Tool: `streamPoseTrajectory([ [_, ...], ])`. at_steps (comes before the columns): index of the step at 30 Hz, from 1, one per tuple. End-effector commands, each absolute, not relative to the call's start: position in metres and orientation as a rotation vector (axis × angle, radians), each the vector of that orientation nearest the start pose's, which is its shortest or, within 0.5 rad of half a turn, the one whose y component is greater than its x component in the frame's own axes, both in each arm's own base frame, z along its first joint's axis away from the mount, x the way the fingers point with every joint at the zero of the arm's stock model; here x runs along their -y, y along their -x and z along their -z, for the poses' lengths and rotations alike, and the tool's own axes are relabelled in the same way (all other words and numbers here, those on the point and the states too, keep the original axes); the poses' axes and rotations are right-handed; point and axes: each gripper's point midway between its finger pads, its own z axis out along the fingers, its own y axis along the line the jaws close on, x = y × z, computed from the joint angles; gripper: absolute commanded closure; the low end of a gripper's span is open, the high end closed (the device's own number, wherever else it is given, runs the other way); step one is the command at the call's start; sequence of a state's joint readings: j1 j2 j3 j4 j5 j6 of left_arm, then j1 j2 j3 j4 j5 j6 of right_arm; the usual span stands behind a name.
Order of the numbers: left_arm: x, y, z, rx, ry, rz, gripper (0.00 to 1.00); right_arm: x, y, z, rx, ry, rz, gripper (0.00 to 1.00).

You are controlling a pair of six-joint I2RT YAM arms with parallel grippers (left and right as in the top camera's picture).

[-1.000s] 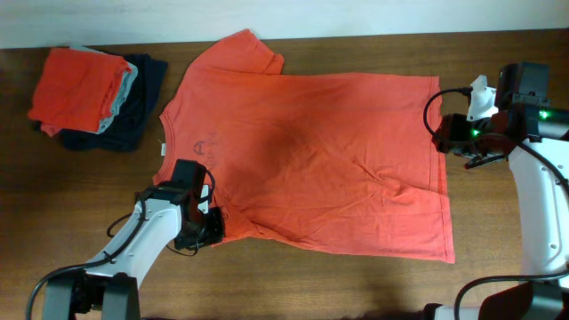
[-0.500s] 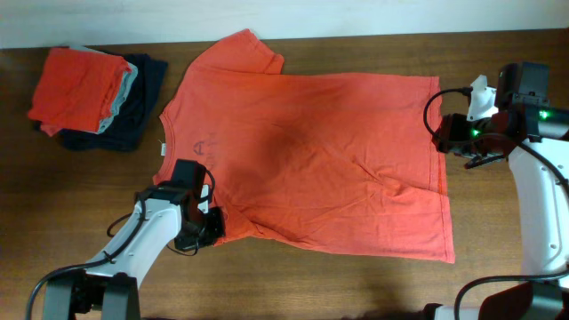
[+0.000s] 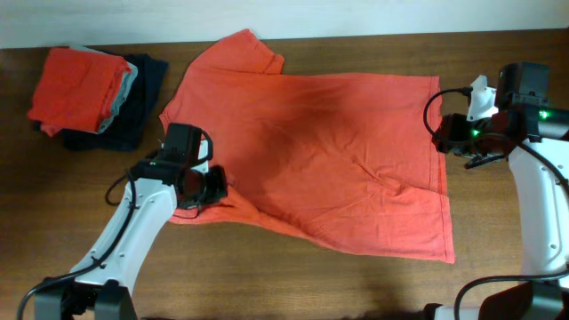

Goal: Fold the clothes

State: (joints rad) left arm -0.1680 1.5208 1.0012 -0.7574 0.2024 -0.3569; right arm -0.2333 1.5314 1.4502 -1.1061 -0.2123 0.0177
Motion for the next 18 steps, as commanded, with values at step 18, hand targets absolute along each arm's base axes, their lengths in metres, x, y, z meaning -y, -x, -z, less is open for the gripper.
streamPoseTrajectory([
  [18,0.178,-0.321,-0.05,-2.835,-0.129,0.508,0.78,0.045,-0.35,-0.197,-2.705,-0.276,-0.244,0.43],
])
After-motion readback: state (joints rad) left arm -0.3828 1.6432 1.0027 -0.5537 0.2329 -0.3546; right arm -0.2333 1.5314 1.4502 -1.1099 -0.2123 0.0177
